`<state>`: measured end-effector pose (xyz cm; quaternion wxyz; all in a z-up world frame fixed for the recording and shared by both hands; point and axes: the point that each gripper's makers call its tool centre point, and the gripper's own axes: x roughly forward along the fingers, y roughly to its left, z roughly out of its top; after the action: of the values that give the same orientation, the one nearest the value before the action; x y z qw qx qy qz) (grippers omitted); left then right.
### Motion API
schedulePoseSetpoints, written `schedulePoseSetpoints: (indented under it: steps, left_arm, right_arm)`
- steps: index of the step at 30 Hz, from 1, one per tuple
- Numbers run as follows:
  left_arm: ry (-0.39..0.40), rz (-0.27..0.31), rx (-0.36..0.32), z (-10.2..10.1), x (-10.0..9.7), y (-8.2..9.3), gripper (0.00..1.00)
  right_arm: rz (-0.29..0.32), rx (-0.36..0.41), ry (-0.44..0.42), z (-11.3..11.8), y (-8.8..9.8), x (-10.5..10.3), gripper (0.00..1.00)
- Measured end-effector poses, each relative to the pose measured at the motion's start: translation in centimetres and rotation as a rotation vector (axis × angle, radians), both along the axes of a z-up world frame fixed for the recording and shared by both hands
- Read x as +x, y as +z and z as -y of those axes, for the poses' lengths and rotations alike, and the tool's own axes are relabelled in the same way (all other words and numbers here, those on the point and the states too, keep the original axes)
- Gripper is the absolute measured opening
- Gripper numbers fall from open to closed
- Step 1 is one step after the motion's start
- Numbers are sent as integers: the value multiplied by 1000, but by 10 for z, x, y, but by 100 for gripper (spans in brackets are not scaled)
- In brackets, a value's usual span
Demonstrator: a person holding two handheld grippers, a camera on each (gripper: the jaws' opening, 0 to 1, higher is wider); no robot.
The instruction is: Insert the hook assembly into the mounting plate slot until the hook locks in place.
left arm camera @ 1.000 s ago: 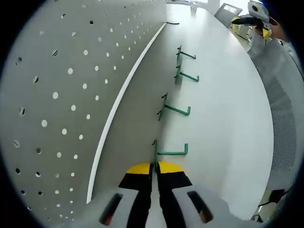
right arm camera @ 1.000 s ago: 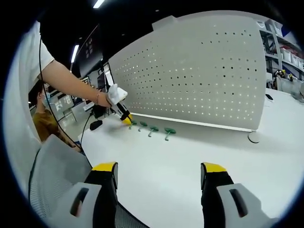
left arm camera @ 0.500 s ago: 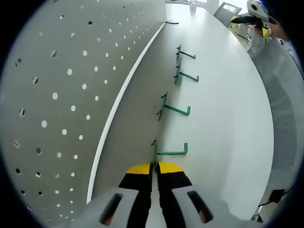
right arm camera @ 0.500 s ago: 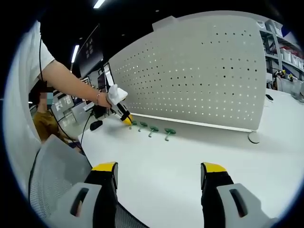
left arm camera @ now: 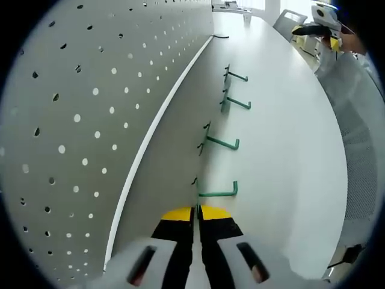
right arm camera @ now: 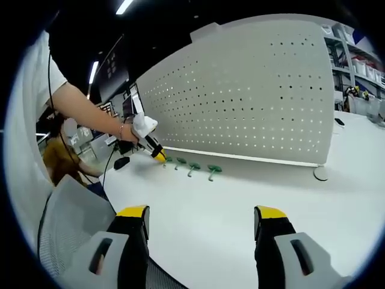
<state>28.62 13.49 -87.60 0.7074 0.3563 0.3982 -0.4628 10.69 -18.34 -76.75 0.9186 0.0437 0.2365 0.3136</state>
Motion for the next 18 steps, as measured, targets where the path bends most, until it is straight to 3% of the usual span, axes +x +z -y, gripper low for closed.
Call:
schedulePoseSetpoints:
  steps: [9, 18]
  left_arm:
    - [31, 4, -66, 8, -3, 7, 2]
    - [31, 63, -113, 17, -2, 24, 2]
  right_arm:
    - [7, 4, 1, -1, 1, 0, 68]
    - [21, 7, 6, -4, 6, 3, 68]
